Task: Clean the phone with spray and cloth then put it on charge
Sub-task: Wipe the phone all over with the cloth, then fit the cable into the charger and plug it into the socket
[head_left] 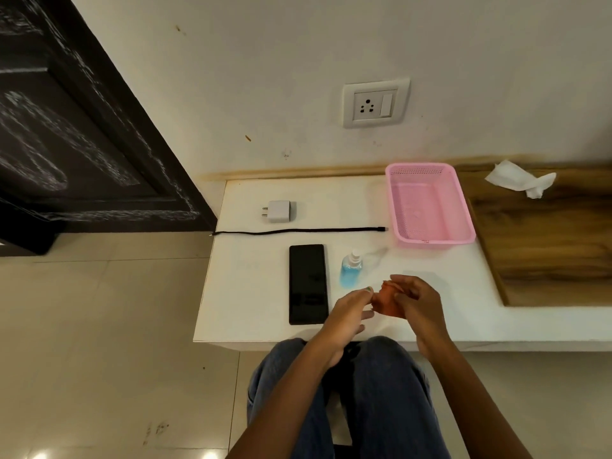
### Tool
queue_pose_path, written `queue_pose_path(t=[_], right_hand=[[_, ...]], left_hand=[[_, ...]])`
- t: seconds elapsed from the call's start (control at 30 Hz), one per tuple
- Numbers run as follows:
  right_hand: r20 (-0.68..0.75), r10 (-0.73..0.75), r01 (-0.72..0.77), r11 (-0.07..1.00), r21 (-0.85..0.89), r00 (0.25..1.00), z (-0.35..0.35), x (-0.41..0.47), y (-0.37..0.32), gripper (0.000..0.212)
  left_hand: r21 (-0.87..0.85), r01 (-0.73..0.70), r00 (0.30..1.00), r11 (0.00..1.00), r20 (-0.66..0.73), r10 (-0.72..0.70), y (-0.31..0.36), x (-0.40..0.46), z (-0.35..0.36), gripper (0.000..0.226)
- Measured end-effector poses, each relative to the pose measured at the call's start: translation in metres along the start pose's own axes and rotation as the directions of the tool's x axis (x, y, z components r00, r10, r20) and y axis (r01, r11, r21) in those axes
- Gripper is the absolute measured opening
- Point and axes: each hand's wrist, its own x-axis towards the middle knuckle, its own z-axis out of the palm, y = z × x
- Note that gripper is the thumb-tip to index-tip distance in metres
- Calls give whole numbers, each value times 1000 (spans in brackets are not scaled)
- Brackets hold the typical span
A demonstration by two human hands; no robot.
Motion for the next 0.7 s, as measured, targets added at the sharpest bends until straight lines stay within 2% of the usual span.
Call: queue_pose_path(t=[0.17, 0.27, 0.37, 0.43, 0.47, 0.57, 0.7], right_hand=[[-24, 1, -4, 993, -117, 1000, -3, 13, 19, 37], [-129, 4, -18, 994, -107, 992, -7, 10, 27, 31], [-205, -23, 14, 999, -47, 979, -9, -5, 27, 21], [-192, -76, 79, 997, 7, 978, -5, -20, 21, 10], [-166, -111, 116, 993, 24, 980, -2, -30, 16, 7], [-22, -210, 209, 977, -40, 977, 19, -56, 1, 20], [308, -219, 275, 950, -151, 926, 56, -79, -20, 18]], left_hand=[[46, 33, 999, 998, 11, -34, 0, 10, 3, 48], [25, 18, 1000, 1000, -16, -18, -4, 8, -9, 44], [-25, -69, 993, 997, -95, 66, -7, 4, -27, 30], [-77, -155, 970, 985, -203, 137, -8, 3, -43, 23], [-83, -198, 949, 977, -265, 170, -9, 3, -53, 23], [-21, -293, 846, 956, -471, 249, -16, 7, -88, 24], [220, -218, 716, 951, -625, 309, -34, 30, -130, 30]])
